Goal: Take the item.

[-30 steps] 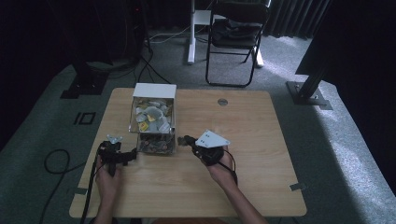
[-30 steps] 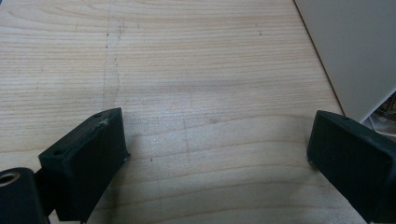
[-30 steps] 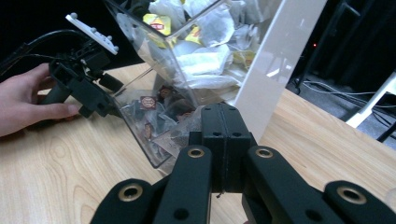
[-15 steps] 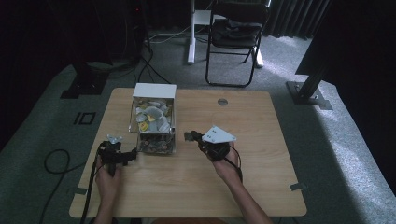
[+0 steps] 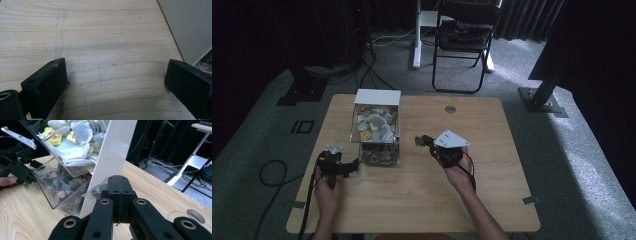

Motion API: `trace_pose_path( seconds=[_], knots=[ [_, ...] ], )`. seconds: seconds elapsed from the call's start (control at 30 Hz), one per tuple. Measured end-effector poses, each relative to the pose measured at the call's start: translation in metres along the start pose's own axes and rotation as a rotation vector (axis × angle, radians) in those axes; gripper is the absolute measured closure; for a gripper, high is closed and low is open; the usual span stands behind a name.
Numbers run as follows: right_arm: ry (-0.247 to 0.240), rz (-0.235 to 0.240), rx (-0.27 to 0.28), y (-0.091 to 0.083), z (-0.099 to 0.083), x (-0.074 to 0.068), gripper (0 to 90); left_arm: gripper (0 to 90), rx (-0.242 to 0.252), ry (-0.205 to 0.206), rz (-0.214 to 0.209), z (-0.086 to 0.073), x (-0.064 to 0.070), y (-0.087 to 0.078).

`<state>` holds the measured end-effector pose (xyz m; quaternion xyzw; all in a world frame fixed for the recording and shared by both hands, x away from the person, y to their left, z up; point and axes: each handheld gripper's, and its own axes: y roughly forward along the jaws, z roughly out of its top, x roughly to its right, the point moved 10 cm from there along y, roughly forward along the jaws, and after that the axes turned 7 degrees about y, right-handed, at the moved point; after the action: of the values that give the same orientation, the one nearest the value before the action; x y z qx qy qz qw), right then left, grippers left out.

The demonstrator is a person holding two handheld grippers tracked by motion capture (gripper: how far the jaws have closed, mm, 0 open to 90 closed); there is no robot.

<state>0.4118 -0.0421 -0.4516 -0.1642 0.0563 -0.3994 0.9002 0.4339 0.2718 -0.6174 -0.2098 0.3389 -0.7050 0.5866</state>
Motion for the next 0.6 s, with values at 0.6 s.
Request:
trace_pose_path(
  seconds=[0.6],
  knots=[
    [0.008, -0.055, -0.007, 0.000, 0.003, 0.029, 90.0, 5.5, 0.001, -0.001, 0.000, 0.000, 0.000, 0.000]
  ],
)
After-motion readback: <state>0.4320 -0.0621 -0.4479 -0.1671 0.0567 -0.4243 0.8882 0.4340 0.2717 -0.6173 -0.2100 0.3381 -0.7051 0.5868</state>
